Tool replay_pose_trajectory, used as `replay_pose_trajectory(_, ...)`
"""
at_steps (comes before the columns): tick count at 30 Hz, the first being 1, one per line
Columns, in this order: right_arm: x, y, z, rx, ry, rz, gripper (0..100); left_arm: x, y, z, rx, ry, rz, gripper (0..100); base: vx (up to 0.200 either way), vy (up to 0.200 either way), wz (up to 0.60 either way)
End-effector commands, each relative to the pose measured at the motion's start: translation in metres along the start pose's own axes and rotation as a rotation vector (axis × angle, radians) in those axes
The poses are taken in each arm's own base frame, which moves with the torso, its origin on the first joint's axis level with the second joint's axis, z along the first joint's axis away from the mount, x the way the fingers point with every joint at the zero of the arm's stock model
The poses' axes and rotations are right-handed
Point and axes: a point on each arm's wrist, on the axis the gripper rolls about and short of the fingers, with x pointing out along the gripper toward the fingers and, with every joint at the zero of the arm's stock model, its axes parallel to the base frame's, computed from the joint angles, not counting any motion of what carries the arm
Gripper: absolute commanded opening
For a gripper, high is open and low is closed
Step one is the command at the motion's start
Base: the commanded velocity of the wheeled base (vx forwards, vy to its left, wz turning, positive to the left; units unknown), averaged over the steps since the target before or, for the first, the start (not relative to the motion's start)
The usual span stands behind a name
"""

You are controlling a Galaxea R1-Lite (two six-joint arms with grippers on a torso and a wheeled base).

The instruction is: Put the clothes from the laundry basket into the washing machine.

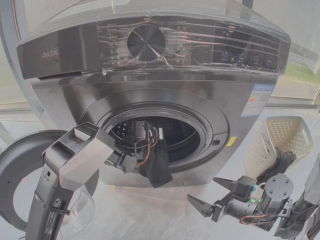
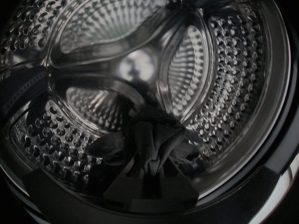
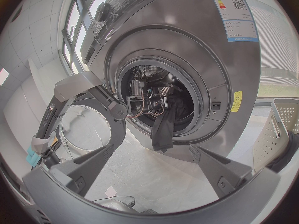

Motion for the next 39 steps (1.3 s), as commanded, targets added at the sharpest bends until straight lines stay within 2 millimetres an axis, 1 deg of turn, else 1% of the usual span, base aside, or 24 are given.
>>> replay_pose_trajectory(1, 0.0, 0.0, 0.001, 0.001, -0.006, 0.001, 100, 0.011, 0.005, 0.004, -0.016, -0.054, 0.021, 0, 0.0, 0.0, 0.0)
replay_pose_trajectory(4, 0.0, 0.0, 0.001, 0.001, -0.006, 0.001, 100, 0.009, 0.003, 0.004, -0.016, -0.049, 0.019, 0, 0.0, 0.0, 0.0)
replay_pose_trajectory(5, 0.0, 0.0, 0.001, 0.001, -0.006, 0.001, 100, 0.008, 0.002, 0.003, -0.017, -0.044, 0.016, 100, 0.0, 0.0, 0.0)
replay_pose_trajectory(7, 0.0, 0.0, 0.001, 0.001, -0.005, 0.002, 100, 0.004, 0.0, -0.002, -0.013, -0.018, 0.014, 100, 0.0, 0.0, 0.0)
replay_pose_trajectory(9, 0.0, 0.0, 0.001, 0.001, -0.005, 0.002, 100, 0.004, 0.0, -0.002, -0.013, -0.018, 0.014, 100, 0.0, 0.0, 0.0)
replay_pose_trajectory(10, 0.0, 0.0, 0.001, 0.001, -0.004, 0.002, 100, -0.014, -0.008, -0.009, 0.008, 0.056, -0.008, 100, 0.0, 0.0, 0.0)
replay_pose_trajectory(15, 0.0, 0.0, 0.0, 0.0, -0.001, 0.001, 100, -0.03, -0.016, -0.019, 0.029, 0.124, -0.036, 100, 0.0, 0.0, 0.0)
replay_pose_trajectory(16, 0.0, 0.0, 0.0, 0.0, -0.001, 0.001, 100, -0.038, -0.02, -0.025, 0.042, 0.161, -0.053, 100, 0.0, 0.0, 0.0)
replay_pose_trajectory(19, 0.0, 0.0, 0.0, 0.0, -0.001, 0.001, 100, -0.047, -0.023, -0.037, 0.058, 0.208, -0.08, 100, 0.0, 0.0, 0.0)
replay_pose_trajectory(23, 0.0, 0.0, 0.0, 0.0, -0.001, 0.001, 100, -0.053, -0.021, -0.047, 0.073, 0.252, -0.085, 100, 0.0, 0.0, 0.0)
replay_pose_trajectory(26, 0.0, 0.0, 0.001, 0.001, -0.005, 0.002, 100, -0.052, -0.019, -0.05, 0.074, 0.256, -0.08, 100, 0.0, 0.0, 0.0)
replay_pose_trajectory(29, 0.0, 0.001, 0.002, 0.003, -0.013, 0.004, 100, -0.048, -0.014, -0.059, 0.082, 0.273, -0.068, 100, 0.0, 0.0, 0.0)
replay_pose_trajectory(31, 0.0, 0.001, 0.003, 0.003, -0.015, 0.005, 100, -0.048, -0.014, -0.061, 0.083, 0.276, -0.067, 100, 0.0, 0.0, 0.0)
replay_pose_trajectory(32, -0.001, 0.001, 0.004, 0.004, -0.021, 0.008, 100, -0.047, -0.012, -0.064, 0.092, 0.284, -0.064, 0, 0.0, 0.0, 0.0)
replay_pose_trajectory(36, 0.0, 0.002, 0.005, 0.006, -0.027, 0.009, 100, -0.045, -0.012, -0.07, 0.095, 0.29, -0.064, 0, 0.0, 0.0, 0.0)
replay_pose_trajectory(39, 0.003, 0.004, 0.01, 0.011, -0.054, 0.018, 100, -0.038, -0.011, -0.06, 0.081, 0.249, -0.055, 0, 0.0, 0.0, 0.0)
